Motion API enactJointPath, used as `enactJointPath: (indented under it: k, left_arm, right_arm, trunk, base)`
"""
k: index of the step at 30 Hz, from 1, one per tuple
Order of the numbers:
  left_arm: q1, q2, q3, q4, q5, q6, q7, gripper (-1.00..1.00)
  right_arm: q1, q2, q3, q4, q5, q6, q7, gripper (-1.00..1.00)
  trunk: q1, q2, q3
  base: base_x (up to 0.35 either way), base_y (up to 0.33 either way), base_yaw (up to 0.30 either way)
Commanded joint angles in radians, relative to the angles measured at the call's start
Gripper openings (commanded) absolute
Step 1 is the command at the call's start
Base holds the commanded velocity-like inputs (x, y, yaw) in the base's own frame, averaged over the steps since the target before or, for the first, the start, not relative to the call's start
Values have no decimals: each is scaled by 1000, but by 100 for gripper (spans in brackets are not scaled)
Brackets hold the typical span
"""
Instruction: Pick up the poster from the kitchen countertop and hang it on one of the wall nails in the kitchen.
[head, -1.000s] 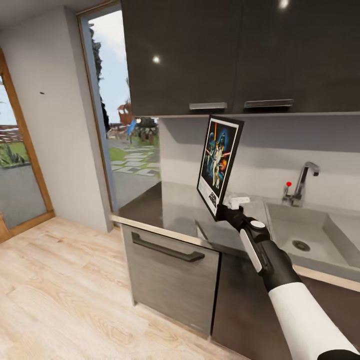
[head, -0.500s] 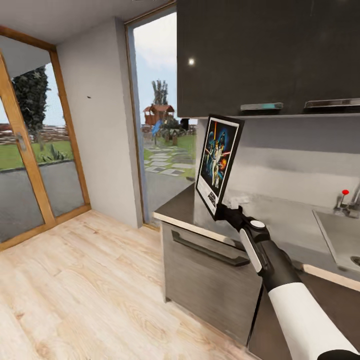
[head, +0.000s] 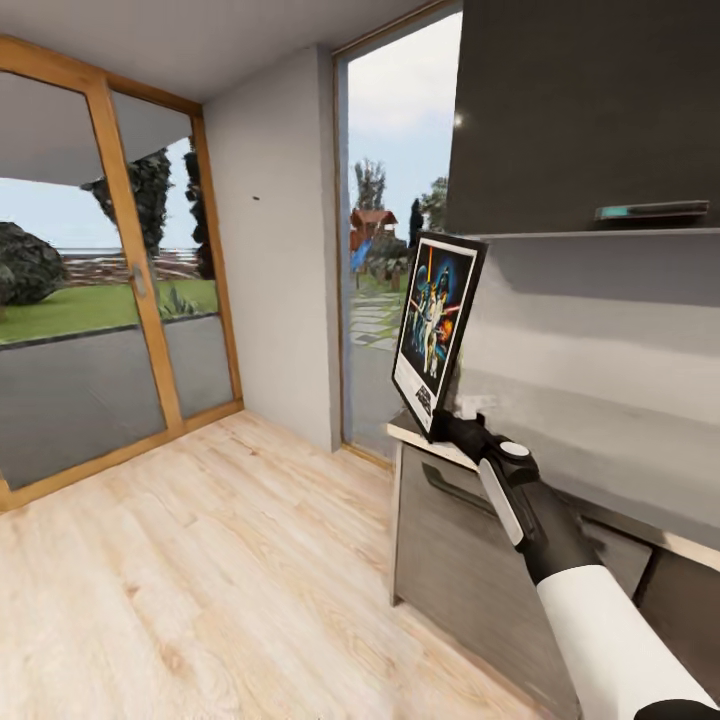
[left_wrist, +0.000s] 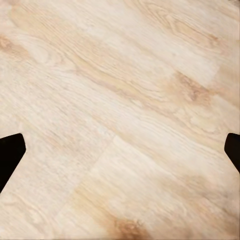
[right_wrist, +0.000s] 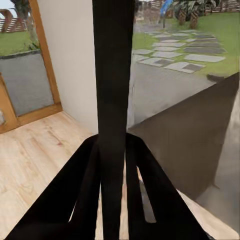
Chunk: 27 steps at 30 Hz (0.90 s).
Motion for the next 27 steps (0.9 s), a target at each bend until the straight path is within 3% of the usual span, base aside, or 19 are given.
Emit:
enactJointPath:
  k: [1, 11, 18, 23, 24, 27]
  left_arm:
    - [0, 0, 1, -1, -4, -2, -1, 100]
    - [0, 0, 1, -1, -4, -2, -1, 100]
    - [0, 0, 1, -1, -5, -1, -1, 100]
    - [0, 0, 1, -1, -5, -2, -1, 100]
    - [0, 0, 1, 0, -5, -2, -1, 100]
    - [0, 0, 1, -1, -4, -2, -1, 100]
  right_arm:
    - [-1, -1, 1, -1, -11, 6, -2, -100]
    - [-1, -1, 1, 1, -11, 6, -2, -100]
    - [23, 0, 2, -2, -13, -1, 11, -100]
    - [69, -1, 2, -9, -12, -6, 130, -100]
    - [118, -4, 1, -15, -9, -18, 195, -100]
    - [187, -7, -1, -31, -7, -76, 248, -100]
  trunk:
    - [0, -1, -1]
    - [0, -1, -1]
    - [0, -1, -1]
    - [0, -1, -1]
    - [0, -1, -1]
    - [0, -1, -1]
  base:
    - [13, 294, 282]
    - [69, 294, 265]
    - [173, 294, 40]
    - [179, 245, 3]
    - [53, 70, 1]
    - [33, 43, 0]
